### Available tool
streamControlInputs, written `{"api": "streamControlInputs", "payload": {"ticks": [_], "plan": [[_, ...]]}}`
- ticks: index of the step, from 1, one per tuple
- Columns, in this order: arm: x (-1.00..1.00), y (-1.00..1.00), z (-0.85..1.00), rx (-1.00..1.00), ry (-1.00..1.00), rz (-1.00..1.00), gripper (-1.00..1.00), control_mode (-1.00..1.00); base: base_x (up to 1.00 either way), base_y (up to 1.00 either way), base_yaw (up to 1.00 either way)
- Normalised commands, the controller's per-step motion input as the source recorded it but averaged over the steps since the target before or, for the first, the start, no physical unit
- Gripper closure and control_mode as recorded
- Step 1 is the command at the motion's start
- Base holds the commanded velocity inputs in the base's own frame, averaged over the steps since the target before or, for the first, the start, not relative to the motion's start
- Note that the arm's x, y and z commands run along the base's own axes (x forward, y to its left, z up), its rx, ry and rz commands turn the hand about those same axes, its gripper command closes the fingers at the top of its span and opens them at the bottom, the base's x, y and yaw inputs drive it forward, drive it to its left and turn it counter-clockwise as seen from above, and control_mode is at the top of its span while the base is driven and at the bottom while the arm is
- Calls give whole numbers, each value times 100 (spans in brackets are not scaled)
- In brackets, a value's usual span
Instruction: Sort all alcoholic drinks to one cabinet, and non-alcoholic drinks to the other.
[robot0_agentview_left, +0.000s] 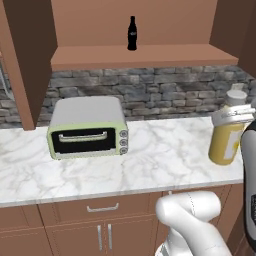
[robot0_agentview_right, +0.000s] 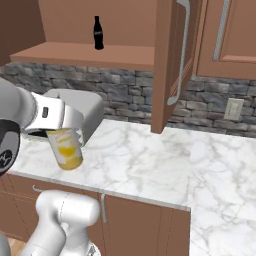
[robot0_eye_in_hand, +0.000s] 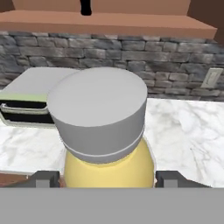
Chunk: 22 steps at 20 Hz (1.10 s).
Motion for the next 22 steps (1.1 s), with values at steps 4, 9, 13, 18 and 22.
{"api": "streamControlInputs", "payload": {"ticks": [4, 9, 13, 18, 22], "plan": [[17, 0, 39, 8, -3, 0, 100, -100, 0, 0, 0], [45, 8, 43, 1, -4, -1, 100, -100, 0, 0, 0], [45, 8, 39, 0, -5, -7, 100, -100, 0, 0, 0], [55, 20, 46, 0, -5, -10, 100, -100, 0, 0, 0], [56, 2, 36, 0, -5, -5, 100, -100, 0, 0, 0]]}}
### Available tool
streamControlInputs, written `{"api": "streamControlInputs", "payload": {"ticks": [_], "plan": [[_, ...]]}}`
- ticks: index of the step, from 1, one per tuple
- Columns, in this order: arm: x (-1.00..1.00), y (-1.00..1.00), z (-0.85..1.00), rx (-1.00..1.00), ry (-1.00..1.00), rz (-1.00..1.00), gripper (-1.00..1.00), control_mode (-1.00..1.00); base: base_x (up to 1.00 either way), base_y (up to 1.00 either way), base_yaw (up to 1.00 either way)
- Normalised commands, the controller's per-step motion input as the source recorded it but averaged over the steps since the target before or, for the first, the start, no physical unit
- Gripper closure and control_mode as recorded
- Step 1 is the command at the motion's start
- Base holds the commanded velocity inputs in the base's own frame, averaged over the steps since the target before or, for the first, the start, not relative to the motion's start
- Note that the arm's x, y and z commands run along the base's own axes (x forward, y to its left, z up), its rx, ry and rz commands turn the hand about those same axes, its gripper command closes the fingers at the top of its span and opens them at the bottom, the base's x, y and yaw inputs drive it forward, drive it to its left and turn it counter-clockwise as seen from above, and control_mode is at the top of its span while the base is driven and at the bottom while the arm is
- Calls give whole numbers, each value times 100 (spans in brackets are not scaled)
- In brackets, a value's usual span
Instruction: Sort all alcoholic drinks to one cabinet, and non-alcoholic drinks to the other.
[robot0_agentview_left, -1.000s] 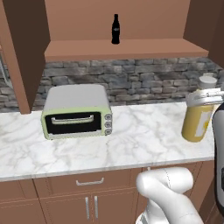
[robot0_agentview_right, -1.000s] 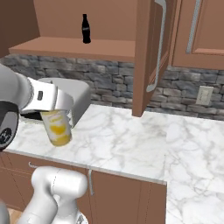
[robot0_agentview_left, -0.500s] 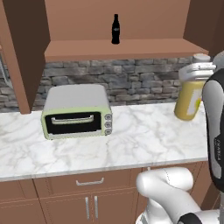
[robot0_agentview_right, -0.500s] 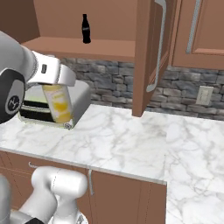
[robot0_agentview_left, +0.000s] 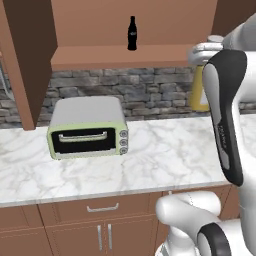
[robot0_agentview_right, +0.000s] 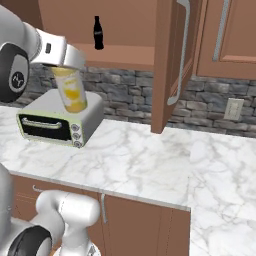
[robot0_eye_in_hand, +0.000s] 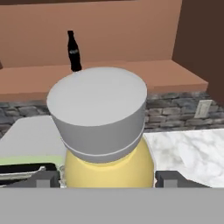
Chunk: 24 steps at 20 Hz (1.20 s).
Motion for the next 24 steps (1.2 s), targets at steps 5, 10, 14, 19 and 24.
{"api": "streamControlInputs", "payload": {"ticks": [5, 10, 14, 19, 24], "plan": [[66, -4, 36, 0, -5, -4, 100, -100, 0, 0, 0], [82, -15, 20, 0, -5, 0, 100, -100, 0, 0, 0], [78, -17, 14, 0, -7, 0, 100, -100, 0, 0, 0], [62, -29, 1, 0, -12, 0, 100, -100, 0, 0, 0], [51, -15, 0, 0, -20, 0, 100, -100, 0, 0, 0]]}}
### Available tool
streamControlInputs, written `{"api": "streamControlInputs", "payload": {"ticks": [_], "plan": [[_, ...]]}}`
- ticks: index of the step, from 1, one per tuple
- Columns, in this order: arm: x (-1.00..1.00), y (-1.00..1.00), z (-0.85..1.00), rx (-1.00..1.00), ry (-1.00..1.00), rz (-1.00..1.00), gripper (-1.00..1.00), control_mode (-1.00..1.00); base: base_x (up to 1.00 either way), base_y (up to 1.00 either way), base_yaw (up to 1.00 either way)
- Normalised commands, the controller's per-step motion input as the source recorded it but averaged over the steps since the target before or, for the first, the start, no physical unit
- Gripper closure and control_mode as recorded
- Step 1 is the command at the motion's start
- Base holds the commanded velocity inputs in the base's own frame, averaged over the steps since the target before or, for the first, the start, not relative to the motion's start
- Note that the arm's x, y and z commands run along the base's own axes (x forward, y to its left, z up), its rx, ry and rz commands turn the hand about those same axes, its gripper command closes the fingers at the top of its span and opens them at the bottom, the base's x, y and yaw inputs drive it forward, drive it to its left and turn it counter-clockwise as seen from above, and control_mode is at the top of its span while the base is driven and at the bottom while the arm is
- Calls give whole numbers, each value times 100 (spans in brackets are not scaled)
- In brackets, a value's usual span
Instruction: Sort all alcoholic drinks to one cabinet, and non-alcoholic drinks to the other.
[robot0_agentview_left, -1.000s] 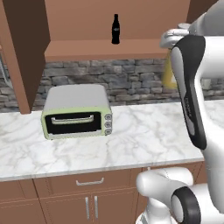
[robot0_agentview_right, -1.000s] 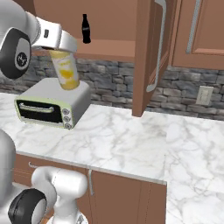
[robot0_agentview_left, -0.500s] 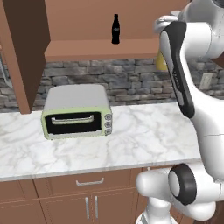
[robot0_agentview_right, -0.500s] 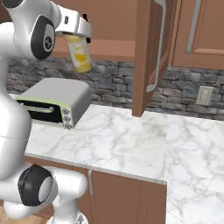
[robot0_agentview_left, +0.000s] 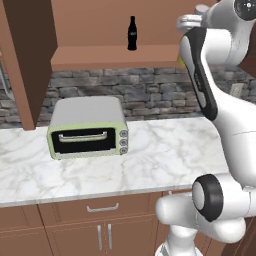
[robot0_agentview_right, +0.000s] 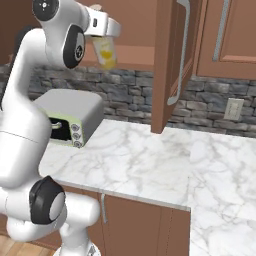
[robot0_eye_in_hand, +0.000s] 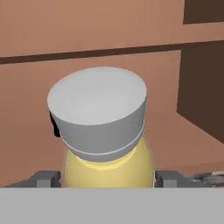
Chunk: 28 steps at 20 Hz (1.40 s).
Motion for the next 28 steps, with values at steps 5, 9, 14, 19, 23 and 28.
{"api": "streamControlInputs", "payload": {"ticks": [5, 9, 14, 19, 23, 28], "plan": [[47, -2, 0, 0, -13, 0, 100, -100, 0, 0, 0], [43, -5, 0, 0, 0, 0, 100, -100, 0, 0, 0], [42, -12, 0, 0, 0, 0, 100, -100, 0, 0, 0], [60, -5, 0, 0, 0, 0, 100, -100, 0, 0, 0], [66, -4, -1, 0, 0, 0, 100, -100, 0, 0, 0], [59, -7, -8, 0, 0, 0, 100, -100, 0, 0, 0]]}}
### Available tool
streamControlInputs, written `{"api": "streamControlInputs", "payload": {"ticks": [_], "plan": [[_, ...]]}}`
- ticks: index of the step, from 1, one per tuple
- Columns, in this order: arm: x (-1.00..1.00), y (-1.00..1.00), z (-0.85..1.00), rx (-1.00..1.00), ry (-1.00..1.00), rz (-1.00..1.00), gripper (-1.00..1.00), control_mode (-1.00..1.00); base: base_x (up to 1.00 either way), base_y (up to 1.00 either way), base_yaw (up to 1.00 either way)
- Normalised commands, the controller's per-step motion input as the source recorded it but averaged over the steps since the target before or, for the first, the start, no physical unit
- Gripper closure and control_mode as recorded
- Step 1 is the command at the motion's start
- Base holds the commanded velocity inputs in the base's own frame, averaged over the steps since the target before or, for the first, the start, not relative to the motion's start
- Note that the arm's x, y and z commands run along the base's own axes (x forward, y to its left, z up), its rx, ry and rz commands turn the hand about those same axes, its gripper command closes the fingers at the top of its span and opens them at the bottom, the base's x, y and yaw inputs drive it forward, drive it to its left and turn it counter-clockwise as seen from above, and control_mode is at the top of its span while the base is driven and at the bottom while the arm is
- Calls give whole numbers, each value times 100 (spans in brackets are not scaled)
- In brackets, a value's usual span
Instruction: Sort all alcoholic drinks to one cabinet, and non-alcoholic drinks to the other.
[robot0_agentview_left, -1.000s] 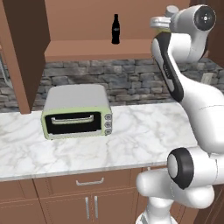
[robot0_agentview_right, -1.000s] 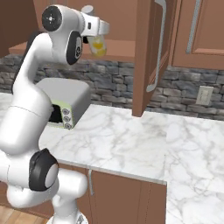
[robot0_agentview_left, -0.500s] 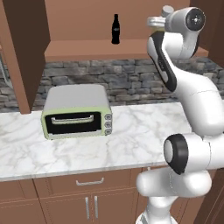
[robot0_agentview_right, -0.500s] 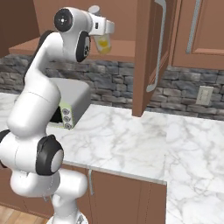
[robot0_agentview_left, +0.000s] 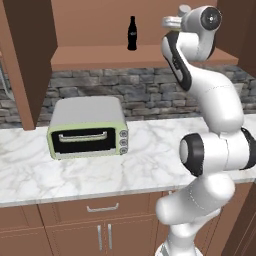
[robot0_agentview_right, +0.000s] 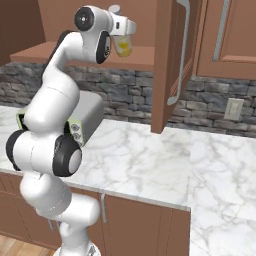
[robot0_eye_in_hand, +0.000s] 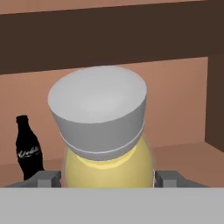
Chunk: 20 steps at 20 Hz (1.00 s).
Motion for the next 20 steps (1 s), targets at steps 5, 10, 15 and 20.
{"api": "streamControlInputs", "payload": {"ticks": [5, 10, 15, 20], "plan": [[42, -10, -11, 0, 1, 0, 100, -100, 0, 0, 0], [24, -8, -17, 0, 4, 0, 100, -100, 0, 0, 0], [16, 0, -20, 0, 8, 0, 100, -100, 0, 0, 0], [17, 0, -28, 0, 6, 0, 100, -100, 0, 0, 0]]}}
